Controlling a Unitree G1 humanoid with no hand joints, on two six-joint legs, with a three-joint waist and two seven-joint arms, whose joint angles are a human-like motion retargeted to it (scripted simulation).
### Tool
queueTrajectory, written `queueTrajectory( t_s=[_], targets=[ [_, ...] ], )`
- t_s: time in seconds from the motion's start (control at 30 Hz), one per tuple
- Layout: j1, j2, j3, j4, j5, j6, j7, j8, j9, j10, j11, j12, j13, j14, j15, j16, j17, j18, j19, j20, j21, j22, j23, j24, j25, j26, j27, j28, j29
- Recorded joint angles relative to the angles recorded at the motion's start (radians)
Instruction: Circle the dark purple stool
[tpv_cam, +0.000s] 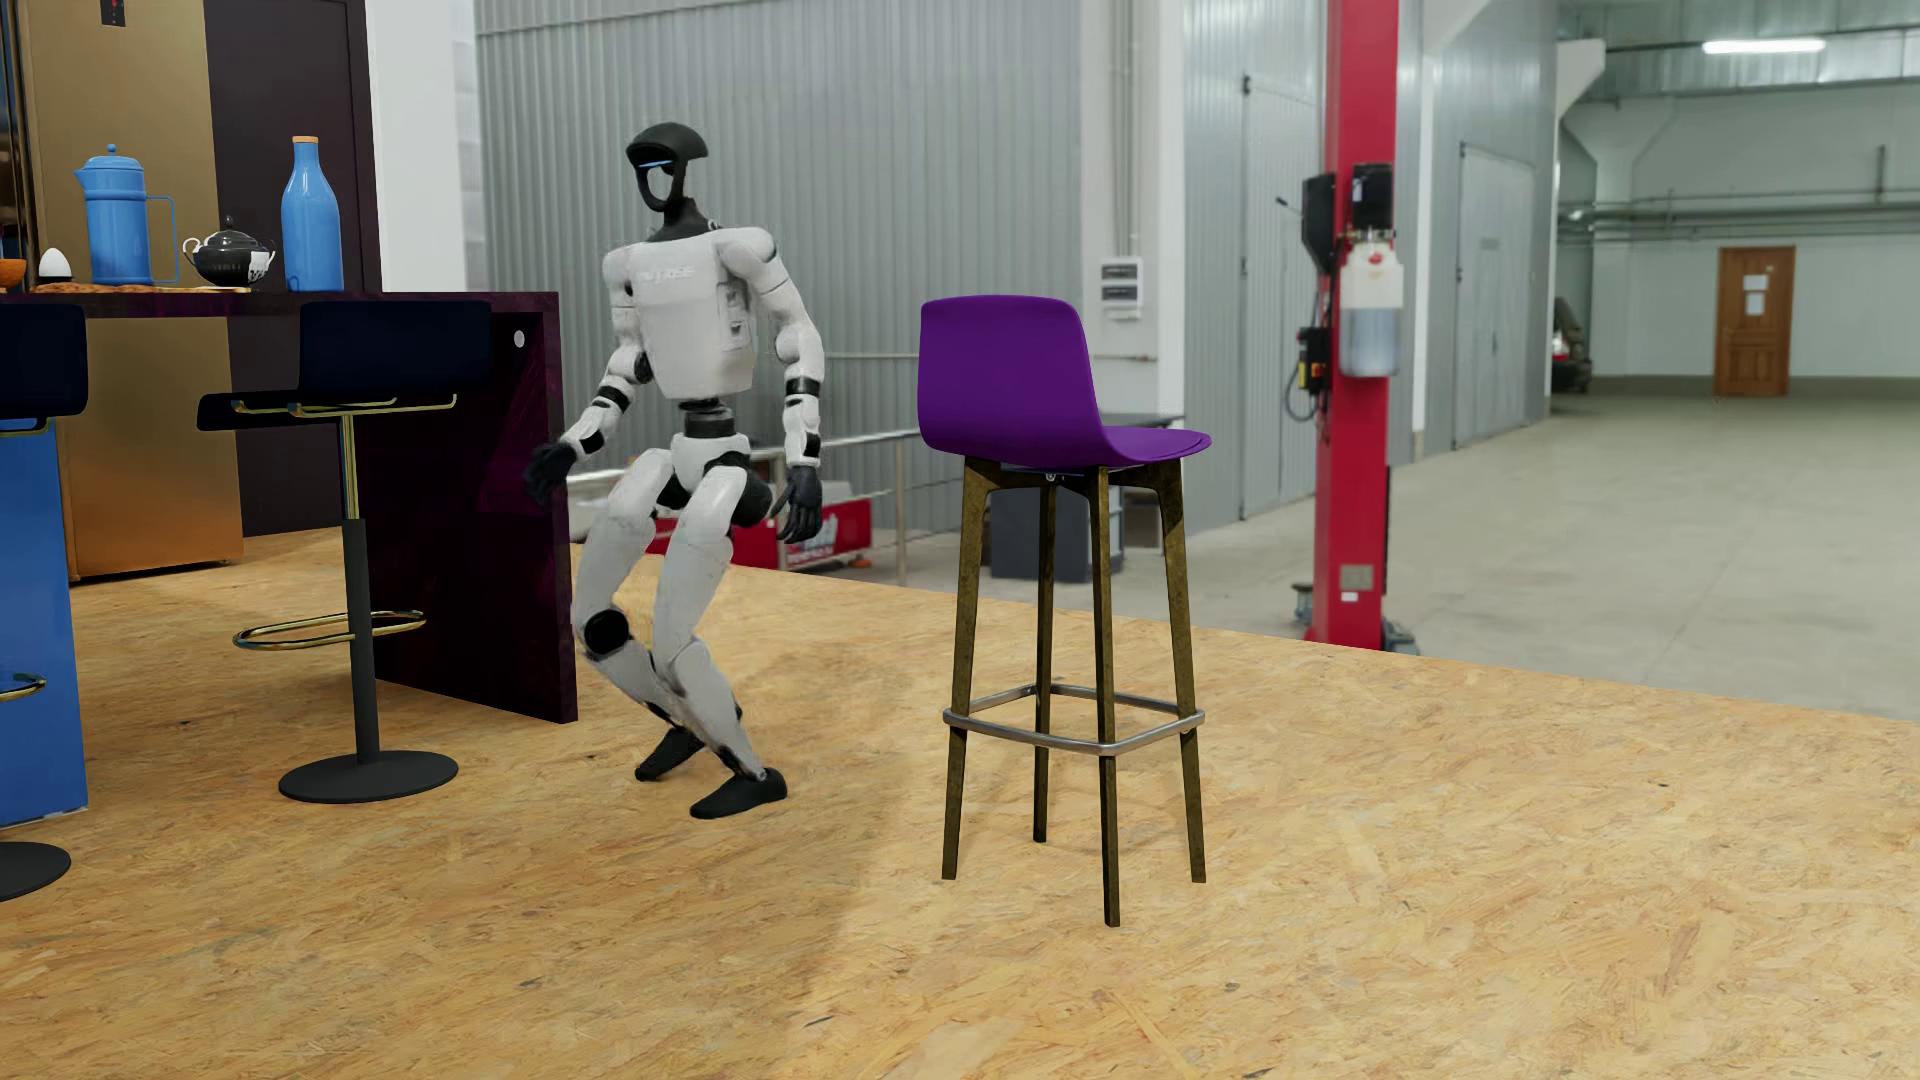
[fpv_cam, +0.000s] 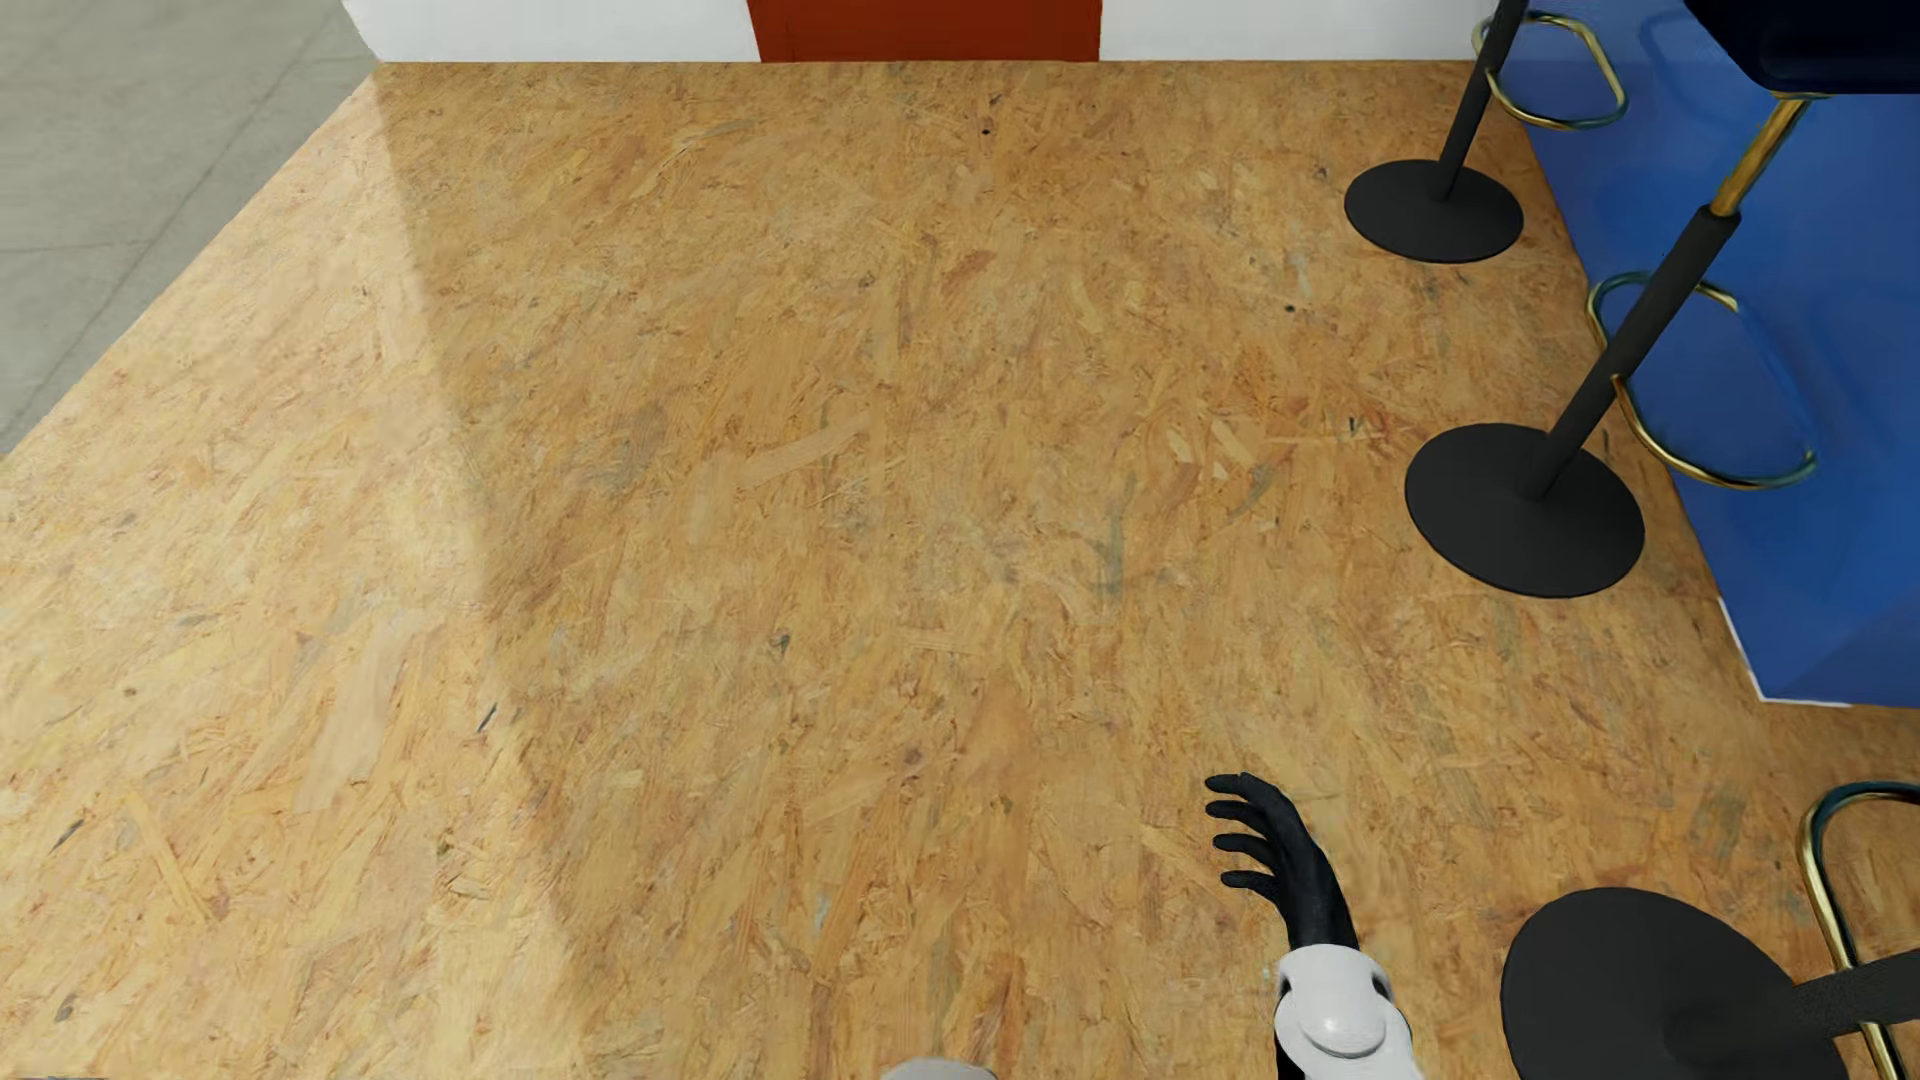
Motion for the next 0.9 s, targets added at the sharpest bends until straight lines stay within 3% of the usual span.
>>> queueTrajectory(
  t_s=[0.03,0.07,0.13,0.17,0.2,0.23,0.27,0.3,0.33,0.37,0.43,0.47,0.5,0.53,0.57,0.6,0.63,0.7,0.73,0.77,0.8,0.83,0.87,0.9],
  targets=[
    [0.057,-0.064,-0.050,-0.032,0.039,-0.023,-0.023,0.068,-0.003,-0.036,0.056,-0.009,0.035,-0.022,0.031,-0.002,0.023,-0.001,0.021,0.002,-0.010,0.036,0.020,-0.012,-0.022,0.028,-0.026,0.047,0.022],
    [0.126,-0.114,-0.106,-0.061,0.048,-0.051,-0.046,0.089,0.007,-0.077,-0.004,-0.020,0.089,-0.046,-0.029,-0.038,0.008,-0.002,0.034,0.024,-0.028,-0.039,-0.001,-0.041,-0.047,0.068,-0.025,0.096,0.060],
    [0.140,-0.177,-0.150,-0.102,0.034,-0.123,-0.065,0.061,0.008,0.057,-0.205,-0.144,0.188,-0.032,-0.020,-0.078,-0.078,-0.011,0.047,0.034,-0.097,-0.141,0.047,-0.097,-0.090,0.119,-0.052,0.144,0.142],
    [0.068,-0.129,-0.126,-0.085,0.023,-0.110,-0.050,0.025,0.006,0.251,-0.188,-0.198,0.200,0.114,-0.081,-0.090,-0.150,0.004,-0.047,0.043,-0.112,-0.103,0.118,-0.120,-0.093,0.110,-0.058,0.120,0.161],
    [-0.002,-0.065,-0.101,-0.044,0.030,-0.075,-0.023,-0.017,0.001,0.348,-0.211,-0.187,0.183,0.212,-0.116,-0.080,-0.170,-0.011,-0.136,0.040,-0.135,-0.089,0.120,-0.137,-0.073,0.089,-0.015,0.070,0.152],
    [-0.054,0.014,-0.074,-0.004,0.015,-0.056,0.015,-0.062,-0.005,0.341,-0.253,-0.186,0.184,0.227,-0.146,-0.061,-0.139,-0.011,-0.088,0.039,-0.125,-0.086,0.062,-0.141,-0.041,0.076,0.043,0.020,0.127],
    [-0.089,0.088,-0.045,0.023,0.001,-0.047,0.045,-0.101,-0.018,0.270,-0.299,-0.165,0.154,0.165,-0.178,-0.055,-0.094,-0.025,-0.055,0.087,-0.078,-0.109,0.010,-0.130,-0.008,0.066,0.099,-0.022,0.096],
    [-0.119,0.116,-0.028,0.035,0.014,-0.035,0.025,-0.089,-0.037,0.166,-0.299,-0.110,0.088,0.127,-0.183,-0.038,-0.057,-0.040,-0.079,0.078,-0.067,-0.143,-0.001,-0.107,0.023,0.050,0.117,-0.036,0.079],
    [-0.094,0.095,-0.049,0.038,0.041,-0.023,-0.011,-0.018,-0.044,0.058,-0.217,-0.073,0.011,0.105,-0.136,-0.028,-0.026,-0.063,-0.062,0.048,-0.071,-0.071,0.041,-0.078,0.046,0.018,0.098,-0.040,0.078],
    [-0.015,0.050,-0.101,0.026,0.066,-0.030,0.003,0.055,-0.021,-0.004,-0.095,-0.091,-0.015,0.043,-0.035,-0.031,0.010,0.000,-0.040,-0.040,-0.084,0.015,0.069,-0.046,0.060,0.005,0.056,-0.034,0.088],
    [0.031,-0.052,-0.215,0.014,0.114,-0.090,0.031,0.064,0.065,0.047,-0.160,-0.168,0.067,0.089,-0.054,-0.024,-0.062,-0.039,-0.032,-0.031,-0.094,-0.073,0.042,0.037,0.035,0.056,0.032,0.012,0.138],
    [-0.019,-0.080,-0.265,0.012,0.139,-0.133,0.043,0.049,0.091,0.189,-0.294,-0.185,0.095,0.223,0.018,-0.056,-0.081,-0.083,-0.048,0.040,-0.144,-0.150,0.090,0.071,0.007,0.072,0.038,0.045,0.163],
    [-0.084,-0.050,-0.267,0.009,0.152,-0.129,0.007,0.042,0.091,0.284,-0.303,-0.188,0.136,0.355,-0.005,-0.068,-0.114,-0.110,-0.144,0.030,-0.171,-0.157,0.103,0.093,-0.019,0.056,0.061,0.065,0.171],
    [-0.128,-0.007,-0.254,0.001,0.148,-0.129,-0.031,0.031,0.100,0.263,-0.310,-0.189,0.164,0.350,-0.044,-0.056,-0.121,-0.102,-0.200,0.038,-0.190,-0.133,0.073,0.105,-0.039,0.026,0.098,0.061,0.169],
    [-0.163,0.006,-0.246,0.029,0.139,-0.116,-0.076,0.008,0.113,0.090,-0.257,-0.189,0.173,0.266,-0.033,-0.070,-0.096,0.033,-0.161,0.086,-0.167,-0.131,0.027,0.121,-0.050,-0.001,0.130,0.041,0.157],
    [-0.141,-0.041,-0.249,0.066,0.134,-0.123,-0.087,0.012,0.100,-0.066,-0.134,-0.192,0.141,0.226,0.024,-0.049,-0.042,-0.093,-0.097,0.066,-0.118,-0.076,0.032,0.142,-0.060,-0.031,0.149,0.020,0.148],
    [-0.101,-0.079,-0.253,0.057,0.123,-0.147,-0.062,0.035,0.093,-0.076,-0.065,-0.209,0.124,0.204,0.024,-0.012,-0.016,-0.082,-0.044,0.014,-0.097,-0.038,0.050,0.145,-0.062,-0.053,0.147,0.006,0.153],
    [-0.024,-0.116,-0.302,0.034,0.129,-0.170,-0.049,0.053,0.081,-0.124,-0.137,-0.189,0.125,0.190,-0.108,-0.043,-0.042,-0.070,0.025,0.038,-0.135,-0.104,0.006,0.088,-0.039,-0.091,0.143,-0.006,0.195],
    [-0.001,-0.138,-0.318,0.025,0.128,-0.183,-0.041,0.038,0.068,-0.125,-0.180,-0.181,0.108,0.194,-0.118,-0.055,-0.054,-0.068,0.042,0.022,-0.147,-0.103,0.019,0.052,-0.027,-0.116,0.121,-0.008,0.218],
    [-0.014,-0.140,-0.309,0.015,0.123,-0.198,-0.027,0.023,0.063,-0.056,-0.261,-0.181,0.111,0.233,-0.052,-0.053,-0.065,-0.051,0.047,0.005,-0.154,-0.143,0.029,0.020,-0.019,-0.128,0.085,-0.010,0.237],
    [-0.072,-0.105,-0.274,-0.007,0.097,-0.211,-0.015,0.017,0.054,0.083,-0.406,-0.166,0.116,0.331,0.102,-0.057,-0.089,-0.067,0.027,0.020,-0.157,-0.206,0.076,-0.003,-0.015,-0.126,0.036,-0.018,0.242],
    [-0.137,-0.086,-0.236,-0.016,0.105,-0.178,-0.036,0.013,0.026,0.183,-0.456,-0.159,0.131,0.396,0.202,-0.060,-0.120,-0.094,-0.062,0.024,-0.143,-0.209,0.102,-0.019,-0.003,-0.124,-0.002,-0.032,0.230],
    [-0.163,-0.067,-0.228,-0.005,0.116,-0.122,-0.055,-0.012,0.009,0.157,-0.458,-0.164,0.147,0.329,0.192,-0.049,-0.108,-0.105,-0.219,0.013,-0.125,-0.166,0.041,-0.027,0.015,-0.111,-0.004,-0.050,0.200],
    [-0.139,-0.076,-0.255,0.031,0.117,-0.082,-0.079,-0.022,-0.011,-0.003,-0.419,-0.168,0.134,0.239,0.161,-0.023,-0.069,-0.104,-0.251,0.049,-0.103,-0.099,0.012,-0.022,0.023,-0.086,-0.005,-0.068,0.176]
  ],
)
